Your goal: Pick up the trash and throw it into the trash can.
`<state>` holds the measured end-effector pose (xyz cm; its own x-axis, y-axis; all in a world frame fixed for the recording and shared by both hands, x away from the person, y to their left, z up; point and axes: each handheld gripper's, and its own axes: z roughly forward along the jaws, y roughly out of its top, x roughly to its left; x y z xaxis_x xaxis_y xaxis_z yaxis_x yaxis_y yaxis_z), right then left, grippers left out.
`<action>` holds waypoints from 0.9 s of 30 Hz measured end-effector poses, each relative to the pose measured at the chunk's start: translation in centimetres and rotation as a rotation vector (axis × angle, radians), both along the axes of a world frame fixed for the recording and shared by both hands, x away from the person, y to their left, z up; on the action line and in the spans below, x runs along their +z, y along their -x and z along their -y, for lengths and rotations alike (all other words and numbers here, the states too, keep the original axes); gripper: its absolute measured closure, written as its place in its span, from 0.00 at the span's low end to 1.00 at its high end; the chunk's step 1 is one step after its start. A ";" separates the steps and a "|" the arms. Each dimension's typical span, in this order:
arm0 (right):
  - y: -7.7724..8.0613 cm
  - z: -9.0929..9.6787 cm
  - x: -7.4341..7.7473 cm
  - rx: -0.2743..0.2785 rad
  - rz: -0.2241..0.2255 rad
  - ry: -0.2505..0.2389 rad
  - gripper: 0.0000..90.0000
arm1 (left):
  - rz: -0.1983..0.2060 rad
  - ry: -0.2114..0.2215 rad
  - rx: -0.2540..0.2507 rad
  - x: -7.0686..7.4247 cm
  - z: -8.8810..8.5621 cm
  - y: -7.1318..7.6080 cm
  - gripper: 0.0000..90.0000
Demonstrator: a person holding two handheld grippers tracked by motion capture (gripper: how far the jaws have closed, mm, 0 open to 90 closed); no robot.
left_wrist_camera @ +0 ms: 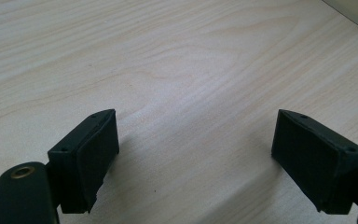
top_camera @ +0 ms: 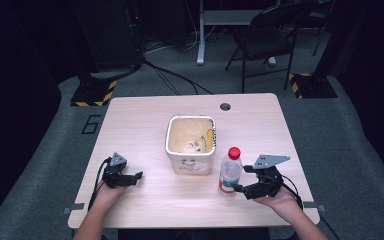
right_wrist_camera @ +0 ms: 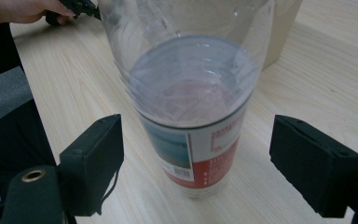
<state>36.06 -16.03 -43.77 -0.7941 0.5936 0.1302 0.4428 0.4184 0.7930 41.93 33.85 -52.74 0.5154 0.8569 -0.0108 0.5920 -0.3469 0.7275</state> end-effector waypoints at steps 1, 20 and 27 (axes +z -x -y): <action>-0.1 -0.3 0.0 0.001 0.004 -0.003 0.19 | 0.000 0.000 0.000 0.0 0.0 0.0 0.16; -1.0 -2.1 0.3 0.019 0.027 -0.001 0.21 | 0.000 0.000 -0.003 0.0 0.0 0.0 0.16; -1.2 -2.6 0.4 0.027 0.033 0.005 0.25 | 0.000 0.000 -0.003 0.0 0.0 0.0 0.16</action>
